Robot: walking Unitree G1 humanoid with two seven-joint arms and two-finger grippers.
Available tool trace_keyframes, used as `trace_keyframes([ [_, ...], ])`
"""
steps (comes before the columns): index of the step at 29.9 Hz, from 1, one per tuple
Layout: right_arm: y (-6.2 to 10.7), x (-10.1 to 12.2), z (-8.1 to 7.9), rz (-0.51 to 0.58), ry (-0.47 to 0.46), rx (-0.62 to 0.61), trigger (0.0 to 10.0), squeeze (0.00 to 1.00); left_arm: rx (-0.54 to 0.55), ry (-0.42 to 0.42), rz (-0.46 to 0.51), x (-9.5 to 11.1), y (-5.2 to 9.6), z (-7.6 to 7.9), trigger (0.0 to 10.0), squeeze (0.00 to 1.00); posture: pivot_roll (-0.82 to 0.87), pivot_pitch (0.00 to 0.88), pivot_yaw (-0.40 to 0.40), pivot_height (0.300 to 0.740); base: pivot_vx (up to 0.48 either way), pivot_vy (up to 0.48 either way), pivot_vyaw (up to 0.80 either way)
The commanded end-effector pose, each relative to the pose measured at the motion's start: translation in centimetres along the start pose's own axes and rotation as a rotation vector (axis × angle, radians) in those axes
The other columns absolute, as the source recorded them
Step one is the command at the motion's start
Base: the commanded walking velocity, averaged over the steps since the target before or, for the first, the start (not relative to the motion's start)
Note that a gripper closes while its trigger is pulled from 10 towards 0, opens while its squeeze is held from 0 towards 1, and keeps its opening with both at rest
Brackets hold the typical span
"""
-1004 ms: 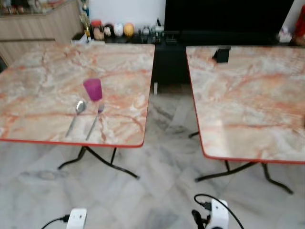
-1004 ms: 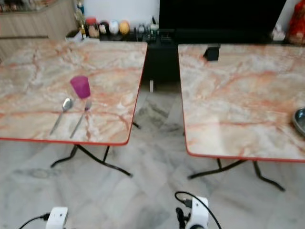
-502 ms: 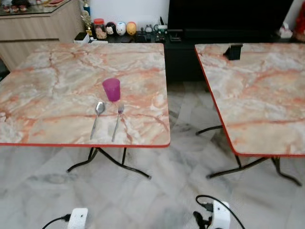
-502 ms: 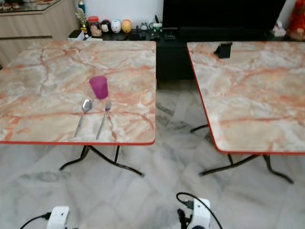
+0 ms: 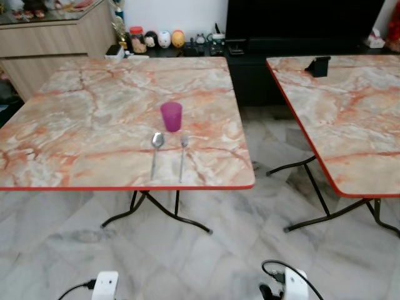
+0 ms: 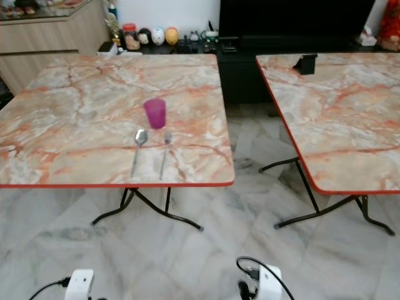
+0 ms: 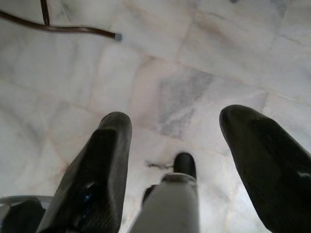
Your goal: Setting the table
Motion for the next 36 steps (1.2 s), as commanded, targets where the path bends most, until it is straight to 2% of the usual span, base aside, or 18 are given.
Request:
trace_keyframes([
  [1, -0.22, 0.21, -1.07, 0.007, 0.001, 0.025, 10.0, 0.00, 0.016, -0.008, -0.018, -0.46, 0.14, -0.69, 10.0, 0.00, -0.01, 0.000, 0.002, 0.740, 0.000, 0.289, 0.00],
  [36, -0.22, 0.29, -1.04, 0.011, -0.001, 0.024, 10.0, 0.00, 0.014, -0.008, -0.016, -0.40, 0.13, -0.64, 10.0, 0.00, -0.01, 0.000, 0.002, 0.740, 0.000, 0.275, 0.00],
])
Point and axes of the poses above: a point about 5 cm out from each wrist's last joint towards the gripper, its own y axis pointing back from the gripper into the wrist, its own x axis along the axis of the wrist's last joint, z = x × y, the point moved 4 cm from there along -y, pointing out of the wrist towards the gripper, and after that the axes turned 12 degrees about -y, right-handed, at the moved point
